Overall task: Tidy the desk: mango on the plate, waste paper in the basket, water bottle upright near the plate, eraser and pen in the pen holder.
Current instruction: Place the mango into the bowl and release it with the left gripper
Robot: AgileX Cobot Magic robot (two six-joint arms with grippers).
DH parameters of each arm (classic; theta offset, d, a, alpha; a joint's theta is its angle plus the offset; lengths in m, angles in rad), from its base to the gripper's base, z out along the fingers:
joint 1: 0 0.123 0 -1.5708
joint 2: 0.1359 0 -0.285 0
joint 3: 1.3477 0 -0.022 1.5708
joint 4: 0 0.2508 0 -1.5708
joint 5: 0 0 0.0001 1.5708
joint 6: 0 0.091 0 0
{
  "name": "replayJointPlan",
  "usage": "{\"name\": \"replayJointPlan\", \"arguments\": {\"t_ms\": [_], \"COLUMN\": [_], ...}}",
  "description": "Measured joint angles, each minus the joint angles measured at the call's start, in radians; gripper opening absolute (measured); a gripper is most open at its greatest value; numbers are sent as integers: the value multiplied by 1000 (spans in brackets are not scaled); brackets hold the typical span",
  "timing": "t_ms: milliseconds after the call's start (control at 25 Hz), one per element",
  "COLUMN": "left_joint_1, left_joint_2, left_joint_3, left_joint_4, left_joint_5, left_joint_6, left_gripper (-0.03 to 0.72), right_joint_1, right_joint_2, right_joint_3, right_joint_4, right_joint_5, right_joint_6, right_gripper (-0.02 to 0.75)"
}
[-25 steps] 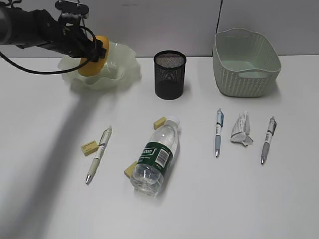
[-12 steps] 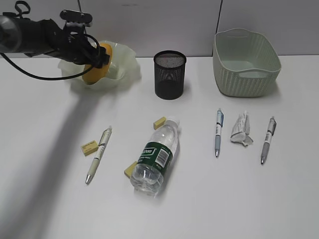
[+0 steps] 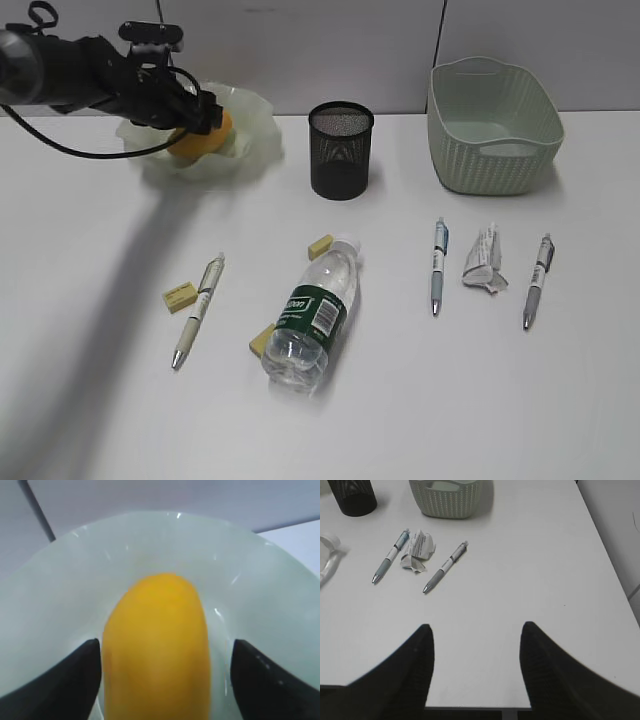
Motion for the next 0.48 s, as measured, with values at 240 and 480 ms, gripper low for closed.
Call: {"name": "replayJointPlan", "arguments": {"t_ms": [240, 480], "left_joint_1": [-1, -1], "left_joint_2": [-2, -2], "left_joint_3": [-62, -164], "left_joint_4": [-6, -8], "left_joint_5": [54, 267], "left_joint_6": [0, -5], "left_gripper": [612, 596], "right_joint_1": [0, 0], "right_joint_2": [0, 0], "right_joint_3": [0, 0], "right_joint_4": [0, 0], "right_joint_5": [0, 0], "right_joint_6": [0, 0], "right_gripper": [442, 442]}}
